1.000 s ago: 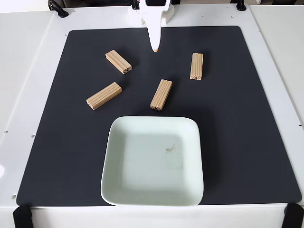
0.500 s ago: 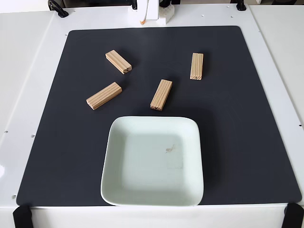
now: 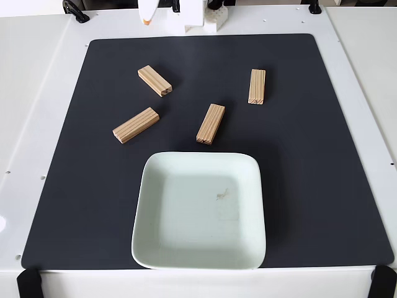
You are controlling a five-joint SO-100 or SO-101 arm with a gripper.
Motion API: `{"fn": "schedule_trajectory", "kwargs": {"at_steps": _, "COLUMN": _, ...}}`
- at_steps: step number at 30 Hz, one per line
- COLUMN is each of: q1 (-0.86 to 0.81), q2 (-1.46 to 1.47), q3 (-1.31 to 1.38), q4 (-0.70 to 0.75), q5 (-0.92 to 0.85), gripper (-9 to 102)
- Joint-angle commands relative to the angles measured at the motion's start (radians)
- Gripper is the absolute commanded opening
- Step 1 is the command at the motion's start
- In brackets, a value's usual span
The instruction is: Pick up the wooden block and place them on the plate.
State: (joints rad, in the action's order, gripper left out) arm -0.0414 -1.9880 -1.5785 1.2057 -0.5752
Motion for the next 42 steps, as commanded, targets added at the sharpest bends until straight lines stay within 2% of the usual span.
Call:
{"fn": "schedule_trajectory", "kwargs": {"at_steps": 1, "q1": -0.046, "q2": 0.164, "q3": 0.183, "q4": 0.15, "q5": -0.219, "gripper": 0}}
{"fn": "schedule_trajectory", "kwargs": {"at_steps": 7, "q1": -0.186, "q2": 0.397, "q3": 0.314, "q4": 0.192, "q5": -0.423, "gripper": 0}}
{"fn": "schedule_trajectory", "kwargs": {"at_steps": 12, "q1": -0.21, "q2": 0.512, "q3": 0.322, "q4": 0.186, "q5": -0.46, "gripper": 2}}
{"fn": "schedule_trajectory", "kwargs": {"at_steps": 18, "q1": -0.219, "q2": 0.571, "q3": 0.313, "q4": 0.184, "q5": -0.468, "gripper": 27}}
{"fn": "schedule_trajectory", "kwargs": {"at_steps": 21, "q1": -0.218, "q2": 0.584, "q3": 0.304, "q4": 0.183, "q5": -0.46, "gripper": 34}}
{"fn": "schedule_trajectory", "kwargs": {"at_steps": 24, "q1": -0.212, "q2": 0.611, "q3": 0.261, "q4": 0.13, "q5": -0.459, "gripper": 35}}
{"fn": "schedule_trajectory", "kwargs": {"at_steps": 31, "q1": -0.212, "q2": 0.649, "q3": 0.106, "q4": -0.112, "q5": -0.465, "gripper": 35}}
{"fn": "schedule_trajectory", "kwargs": {"at_steps": 42, "q1": -0.147, "q2": 0.716, "q3": 0.083, "q4": -0.126, "q5": -0.405, "gripper": 31}}
